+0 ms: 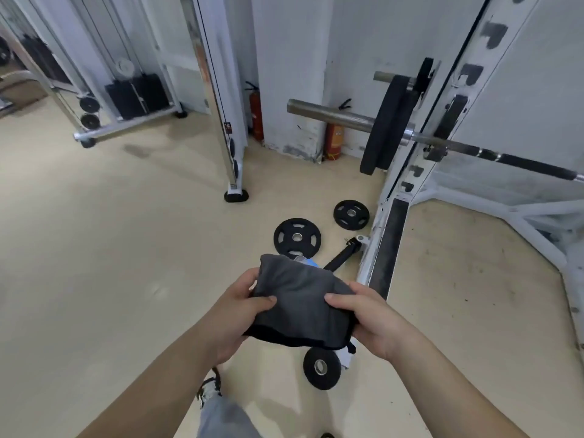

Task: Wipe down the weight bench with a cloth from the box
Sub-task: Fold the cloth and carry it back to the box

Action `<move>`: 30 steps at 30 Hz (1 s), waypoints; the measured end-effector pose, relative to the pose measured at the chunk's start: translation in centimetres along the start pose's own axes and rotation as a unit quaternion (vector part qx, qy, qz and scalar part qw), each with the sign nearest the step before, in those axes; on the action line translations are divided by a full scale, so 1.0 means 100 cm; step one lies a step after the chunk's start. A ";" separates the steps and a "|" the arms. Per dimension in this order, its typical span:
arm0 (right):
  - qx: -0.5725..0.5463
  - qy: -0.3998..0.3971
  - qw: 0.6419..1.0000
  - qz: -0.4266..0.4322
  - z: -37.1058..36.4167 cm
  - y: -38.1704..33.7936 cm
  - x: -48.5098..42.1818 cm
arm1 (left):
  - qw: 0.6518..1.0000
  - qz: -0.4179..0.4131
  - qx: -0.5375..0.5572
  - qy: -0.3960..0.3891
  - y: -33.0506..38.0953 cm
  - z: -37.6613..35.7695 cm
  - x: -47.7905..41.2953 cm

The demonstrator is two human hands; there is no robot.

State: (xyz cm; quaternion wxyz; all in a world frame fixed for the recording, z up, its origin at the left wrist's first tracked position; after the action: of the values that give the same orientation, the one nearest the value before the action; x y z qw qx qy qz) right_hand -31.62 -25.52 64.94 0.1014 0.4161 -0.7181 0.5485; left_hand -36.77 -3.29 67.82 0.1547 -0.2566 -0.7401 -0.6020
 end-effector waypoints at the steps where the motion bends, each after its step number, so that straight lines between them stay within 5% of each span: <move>1: -0.019 0.031 0.999 0.007 -0.003 -0.005 -0.016 | 1.000 0.006 -0.013 -0.006 0.008 0.011 -0.017; 9: -0.060 0.245 0.966 0.052 -0.053 -0.039 -0.138 | 0.988 0.020 -0.150 -0.038 0.075 0.105 -0.145; 24: -0.140 0.222 0.965 0.022 -0.025 -0.019 -0.200 | 0.939 0.010 -0.312 -0.144 0.032 0.076 -0.234; 30: -0.184 0.189 0.964 0.021 0.010 0.004 -0.232 | 0.923 -0.001 -0.367 -0.117 -0.002 0.084 -0.282</move>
State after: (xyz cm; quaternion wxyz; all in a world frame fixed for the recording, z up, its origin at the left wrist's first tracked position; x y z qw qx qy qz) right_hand -16.90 -15.11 50.36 0.2981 0.2639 -0.7834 0.4773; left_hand -13.06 -0.65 50.62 -0.0389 -0.3636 -0.4801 -0.7974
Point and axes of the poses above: each hand's wrist, its own x-axis away from the middle knuckle, its own z-axis out of the back of the hand, y = z × x, the point moved 4 cm from there along -x, towards the middle knuckle, and after that the axes turned 12 degrees about -y, right-handed, at the moved point
